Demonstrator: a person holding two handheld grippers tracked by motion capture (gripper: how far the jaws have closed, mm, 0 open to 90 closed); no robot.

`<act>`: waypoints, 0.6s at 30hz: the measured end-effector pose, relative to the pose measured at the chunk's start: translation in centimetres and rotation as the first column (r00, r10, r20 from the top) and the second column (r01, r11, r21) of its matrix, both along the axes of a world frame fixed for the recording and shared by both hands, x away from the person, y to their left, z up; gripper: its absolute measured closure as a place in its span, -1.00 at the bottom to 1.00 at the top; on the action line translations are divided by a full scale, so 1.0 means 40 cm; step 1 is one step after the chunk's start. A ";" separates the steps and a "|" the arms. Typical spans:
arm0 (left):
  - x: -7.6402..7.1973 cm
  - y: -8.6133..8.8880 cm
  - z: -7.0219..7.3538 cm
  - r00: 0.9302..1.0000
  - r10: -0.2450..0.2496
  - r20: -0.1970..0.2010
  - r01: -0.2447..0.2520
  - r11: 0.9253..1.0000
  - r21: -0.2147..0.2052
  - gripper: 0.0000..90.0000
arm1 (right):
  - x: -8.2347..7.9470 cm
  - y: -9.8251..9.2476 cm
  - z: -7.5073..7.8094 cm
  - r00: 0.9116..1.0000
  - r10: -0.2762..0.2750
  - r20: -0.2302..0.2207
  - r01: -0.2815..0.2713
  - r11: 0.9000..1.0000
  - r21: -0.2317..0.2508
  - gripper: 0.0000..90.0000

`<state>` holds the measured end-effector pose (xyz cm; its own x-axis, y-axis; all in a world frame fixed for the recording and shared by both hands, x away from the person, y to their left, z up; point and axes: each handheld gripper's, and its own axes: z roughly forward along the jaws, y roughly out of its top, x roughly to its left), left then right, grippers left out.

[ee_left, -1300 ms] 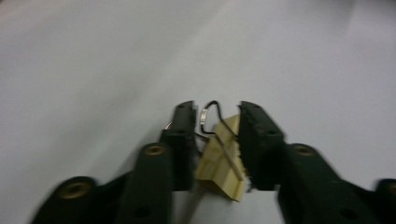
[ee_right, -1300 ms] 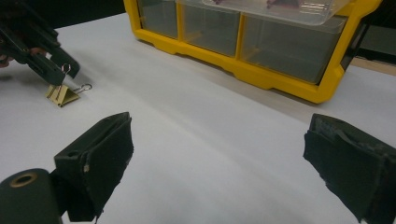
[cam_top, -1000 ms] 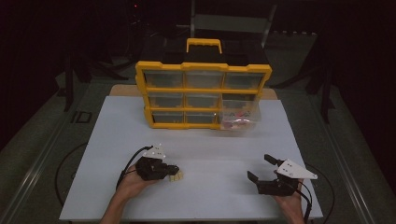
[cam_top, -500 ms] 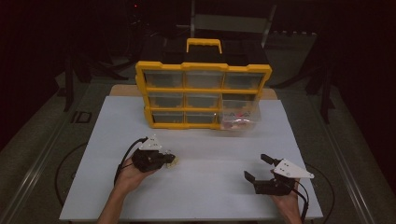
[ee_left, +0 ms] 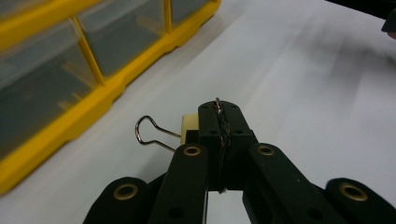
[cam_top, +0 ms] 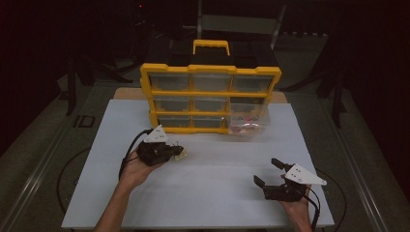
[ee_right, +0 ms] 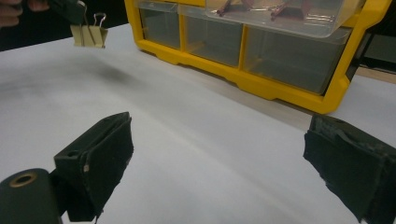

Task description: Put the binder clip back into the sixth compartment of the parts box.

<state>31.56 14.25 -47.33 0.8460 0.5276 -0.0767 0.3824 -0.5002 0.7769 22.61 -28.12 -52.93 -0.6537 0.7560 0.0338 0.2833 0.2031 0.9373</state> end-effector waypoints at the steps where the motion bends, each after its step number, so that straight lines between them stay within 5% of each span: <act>1: 0.004 -0.002 0.008 1.000 -0.002 0.004 0.002 1.000 0.002 1.00 | 0.000 0.000 0.000 1.000 0.001 0.002 -0.001 1.000 -0.003 -0.83; 18: 0.081 -0.048 0.118 0.998 -0.029 0.052 0.031 0.999 -0.043 0.99 | 0.001 -0.001 0.001 1.000 -0.006 0.001 0.006 1.000 -0.003 -0.83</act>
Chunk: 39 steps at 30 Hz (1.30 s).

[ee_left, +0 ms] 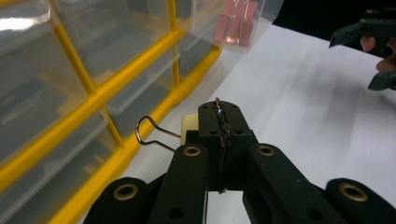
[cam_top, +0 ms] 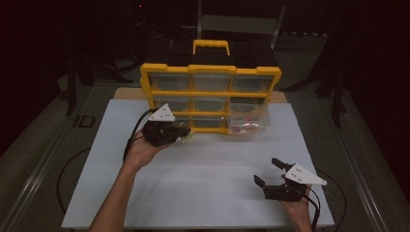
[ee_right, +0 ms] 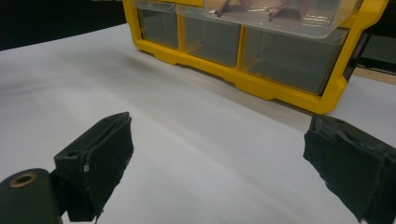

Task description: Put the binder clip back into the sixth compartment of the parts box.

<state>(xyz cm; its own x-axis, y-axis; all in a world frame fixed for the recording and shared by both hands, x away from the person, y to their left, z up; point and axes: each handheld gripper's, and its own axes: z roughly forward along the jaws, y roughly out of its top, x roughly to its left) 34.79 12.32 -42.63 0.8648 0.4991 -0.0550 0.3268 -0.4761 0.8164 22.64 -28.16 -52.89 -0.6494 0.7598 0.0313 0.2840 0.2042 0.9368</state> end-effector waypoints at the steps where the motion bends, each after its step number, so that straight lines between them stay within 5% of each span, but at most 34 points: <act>1: 0.004 -0.004 0.006 1.000 -0.002 0.000 0.002 1.000 -0.007 0.99 | 0.000 0.000 0.000 1.000 0.000 0.000 0.000 1.000 0.000 -0.83; 16: 0.067 -0.083 0.113 0.998 -0.032 0.054 0.035 0.998 -0.055 0.99 | 0.001 -0.002 0.000 1.000 -0.005 0.002 0.005 1.000 -0.002 -0.83; 39: 0.123 -0.215 0.194 0.993 -0.075 0.089 0.082 0.994 -0.075 0.99 | 0.002 -0.005 0.001 1.000 -0.008 0.004 0.008 1.000 0.003 -0.83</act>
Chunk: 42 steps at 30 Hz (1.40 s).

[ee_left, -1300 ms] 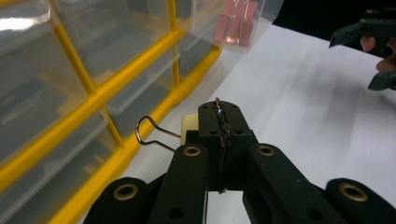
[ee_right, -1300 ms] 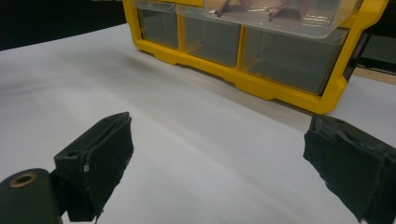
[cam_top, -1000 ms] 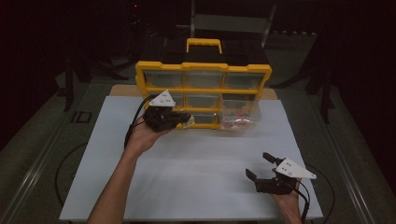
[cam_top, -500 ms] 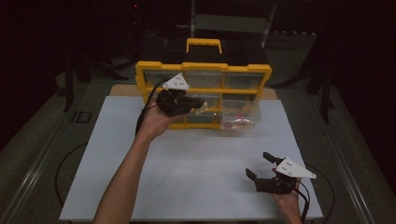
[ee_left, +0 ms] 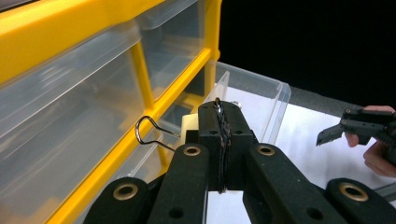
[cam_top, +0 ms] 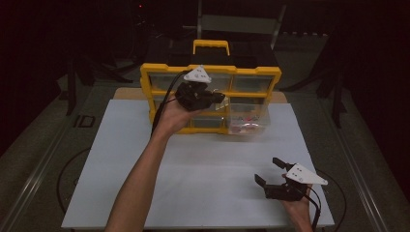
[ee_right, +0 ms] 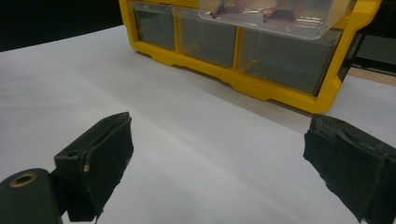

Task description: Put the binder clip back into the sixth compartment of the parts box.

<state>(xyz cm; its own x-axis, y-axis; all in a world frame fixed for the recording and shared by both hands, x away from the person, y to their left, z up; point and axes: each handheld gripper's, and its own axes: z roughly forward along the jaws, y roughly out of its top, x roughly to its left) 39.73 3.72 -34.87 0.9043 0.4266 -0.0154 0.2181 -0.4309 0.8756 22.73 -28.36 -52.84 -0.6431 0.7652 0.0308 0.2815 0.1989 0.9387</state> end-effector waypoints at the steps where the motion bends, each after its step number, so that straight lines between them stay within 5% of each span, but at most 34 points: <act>1: 0.000 -0.006 0.000 1.000 -0.002 -0.002 0.002 1.000 -0.001 0.99 | 0.000 0.000 0.000 1.000 0.000 0.000 0.000 1.000 0.000 -0.83; 13: 0.003 -0.083 0.001 1.000 -0.029 -0.010 0.028 0.999 -0.022 0.99 | 0.001 0.002 0.000 1.000 0.001 -0.002 -0.001 1.000 0.001 -0.83; 19: 0.012 -0.127 -0.018 0.997 -0.052 -0.048 0.051 0.998 -0.024 0.96 | 0.001 0.003 0.000 1.000 0.002 -0.003 -0.002 1.000 0.000 -0.83; 21: 0.013 -0.130 -0.026 0.997 -0.037 -0.064 0.036 0.999 -0.015 0.80 | 0.001 0.002 0.000 1.000 0.001 -0.002 -0.001 1.000 0.000 -0.83; 22: 0.013 -0.129 -0.029 0.998 -0.021 -0.062 0.022 1.000 0.003 0.21 | 0.001 -0.001 0.000 1.000 0.002 0.000 -0.002 1.000 0.001 -0.83; 23: 0.016 -0.127 -0.032 0.997 -0.003 -0.076 0.005 1.000 0.018 -0.05 | 0.000 -0.002 0.000 1.000 0.001 0.000 -0.001 1.000 0.002 -0.83; 27: 0.021 -0.100 -0.042 0.993 0.079 -0.082 -0.076 0.996 0.045 -0.69 | -0.001 -0.004 0.001 1.000 -0.004 -0.001 0.004 1.000 0.004 -0.83; 38: 0.005 0.010 -0.080 0.983 0.175 -0.063 -0.173 0.984 0.030 -0.85 | 0.000 0.003 -0.001 1.000 0.007 -0.004 -0.007 1.000 -0.002 -0.83; 42: -0.012 0.077 -0.113 0.972 0.233 -0.030 -0.231 0.971 0.067 -0.82 | 0.000 0.004 -0.001 1.000 0.010 -0.005 -0.010 1.000 -0.001 -0.83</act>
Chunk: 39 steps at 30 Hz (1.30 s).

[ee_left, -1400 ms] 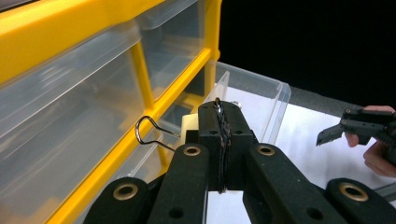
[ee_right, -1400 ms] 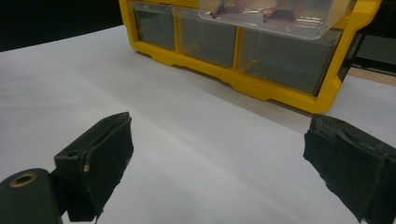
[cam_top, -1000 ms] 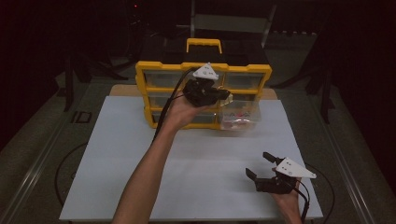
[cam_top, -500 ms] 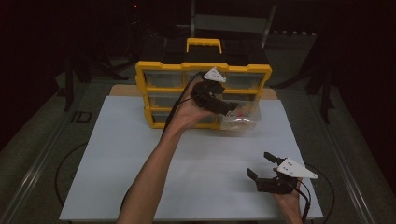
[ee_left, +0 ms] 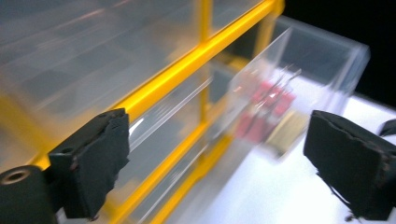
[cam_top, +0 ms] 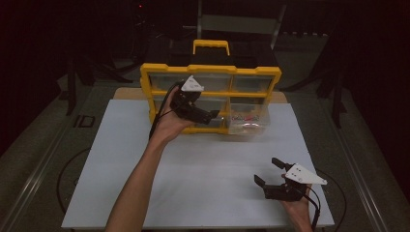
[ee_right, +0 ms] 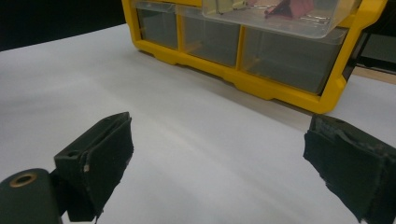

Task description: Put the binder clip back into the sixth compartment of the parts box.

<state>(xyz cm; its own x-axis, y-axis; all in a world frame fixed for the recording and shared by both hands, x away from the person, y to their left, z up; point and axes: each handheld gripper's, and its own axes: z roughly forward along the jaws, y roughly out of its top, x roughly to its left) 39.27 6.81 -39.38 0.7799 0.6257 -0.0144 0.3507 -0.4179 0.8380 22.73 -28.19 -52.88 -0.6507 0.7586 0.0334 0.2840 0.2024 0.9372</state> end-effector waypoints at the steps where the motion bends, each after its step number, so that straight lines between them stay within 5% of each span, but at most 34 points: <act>1: -0.005 0.013 -0.007 1.000 0.007 0.006 -0.007 1.000 0.004 -0.82 | 0.000 0.001 0.000 1.000 0.000 -0.002 0.000 1.000 0.000 -0.83; 12: -0.090 0.144 -0.092 1.000 0.029 -0.004 -0.029 0.999 -0.022 -0.92 | -0.002 0.007 0.000 1.000 0.008 -0.002 -0.008 1.000 0.002 -0.83; 23: -0.206 0.245 -0.204 0.995 0.094 0.034 -0.092 0.995 -0.048 -0.99 | -0.002 0.017 -0.001 1.000 0.019 -0.002 -0.019 1.000 0.008 -0.83; 31: -0.280 0.328 -0.282 0.983 0.180 0.046 -0.177 0.982 -0.062 -1.00 | -0.002 0.026 -0.002 1.000 0.022 0.002 -0.022 1.000 0.007 -0.83; 39: -0.350 0.405 -0.333 0.963 0.261 0.068 -0.252 0.960 -0.121 -1.00 | 0.003 0.033 -0.006 1.000 0.016 0.006 -0.016 1.000 0.001 -0.83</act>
<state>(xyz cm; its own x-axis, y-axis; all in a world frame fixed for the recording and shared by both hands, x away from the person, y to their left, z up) 25.25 22.99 -52.69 0.5946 0.8031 -0.0374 0.3620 -0.2260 0.9044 22.86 -26.85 -53.13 -0.6633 0.7478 0.0302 0.2747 0.2057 0.9393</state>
